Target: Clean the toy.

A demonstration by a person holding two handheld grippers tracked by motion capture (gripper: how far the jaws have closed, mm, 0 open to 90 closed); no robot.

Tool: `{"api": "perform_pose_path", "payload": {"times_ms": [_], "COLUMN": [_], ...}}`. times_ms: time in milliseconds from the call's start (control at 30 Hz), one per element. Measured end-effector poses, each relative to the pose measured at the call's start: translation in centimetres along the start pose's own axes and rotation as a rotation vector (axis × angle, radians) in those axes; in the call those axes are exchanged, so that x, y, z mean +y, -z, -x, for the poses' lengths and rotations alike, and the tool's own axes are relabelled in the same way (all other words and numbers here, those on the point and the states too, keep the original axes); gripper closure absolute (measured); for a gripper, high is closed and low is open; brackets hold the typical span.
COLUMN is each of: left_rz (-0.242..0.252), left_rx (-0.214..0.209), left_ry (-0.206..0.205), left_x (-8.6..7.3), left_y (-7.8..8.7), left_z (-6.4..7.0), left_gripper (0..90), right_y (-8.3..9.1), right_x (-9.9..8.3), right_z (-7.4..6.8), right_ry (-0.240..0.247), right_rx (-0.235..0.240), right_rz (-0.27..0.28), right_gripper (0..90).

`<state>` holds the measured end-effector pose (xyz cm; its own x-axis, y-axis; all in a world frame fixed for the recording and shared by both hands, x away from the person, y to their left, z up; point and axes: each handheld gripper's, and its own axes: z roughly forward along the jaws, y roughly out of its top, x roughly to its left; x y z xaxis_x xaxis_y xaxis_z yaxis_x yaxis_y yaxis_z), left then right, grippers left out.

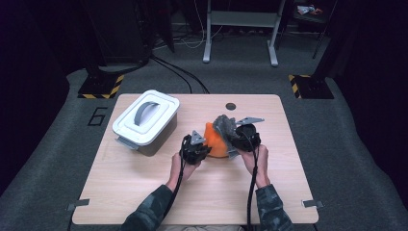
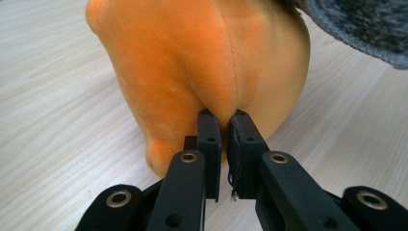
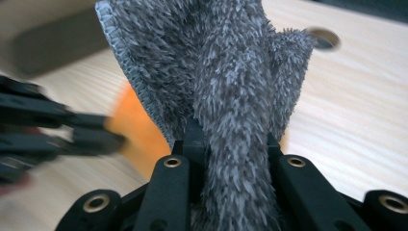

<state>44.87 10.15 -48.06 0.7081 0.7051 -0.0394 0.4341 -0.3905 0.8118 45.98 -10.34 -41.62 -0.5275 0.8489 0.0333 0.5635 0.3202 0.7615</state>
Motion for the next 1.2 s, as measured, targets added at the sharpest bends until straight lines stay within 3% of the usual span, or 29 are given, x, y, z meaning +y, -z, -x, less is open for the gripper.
{"api": "perform_pose_path", "payload": {"times_ms": [100,200,367,700,800,1067,1200], "left_rz": [0.005,-0.004,-0.004,-0.010,-0.011,-0.013,-0.011], "left_rx": [0.006,0.002,-0.008,-0.017,-0.020,-0.020,-0.020], "left_ry": [-0.007,0.000,0.015,0.022,0.025,0.028,0.036], "left_x": [0.1,0.0,-0.2,-0.3,-0.4,-0.4,-0.5], "left_y": [0.0,0.0,-0.1,-0.2,-0.2,-0.2,-0.2], "left_z": [0.1,-0.1,-0.2,-0.5,-0.5,-0.7,-0.8], "left_gripper": [84.4,84.4,84.3,84.2,84.1,84.0,83.9], "right_y": [-0.6,-1.3,-1.5,-1.0,-1.2,-2.4,-4.1], "right_x": [0.9,1.0,0.4,-2.0,-2.6,-4.7,-6.2], "right_z": [-1.5,-1.9,-1.1,2.4,2.8,4.6,5.6], "right_ry": [0.044,0.030,0.017,-0.064,-0.086,-0.128,-0.171], "right_rx": [0.012,0.005,-0.004,-0.063,-0.070,-0.095,-0.091], "right_rz": [-0.001,-0.023,-0.028,-0.059,-0.072,-0.147,-0.223], "right_gripper": [74.2,74.3,74.4,74.3,74.4,74.3,74.2]}}
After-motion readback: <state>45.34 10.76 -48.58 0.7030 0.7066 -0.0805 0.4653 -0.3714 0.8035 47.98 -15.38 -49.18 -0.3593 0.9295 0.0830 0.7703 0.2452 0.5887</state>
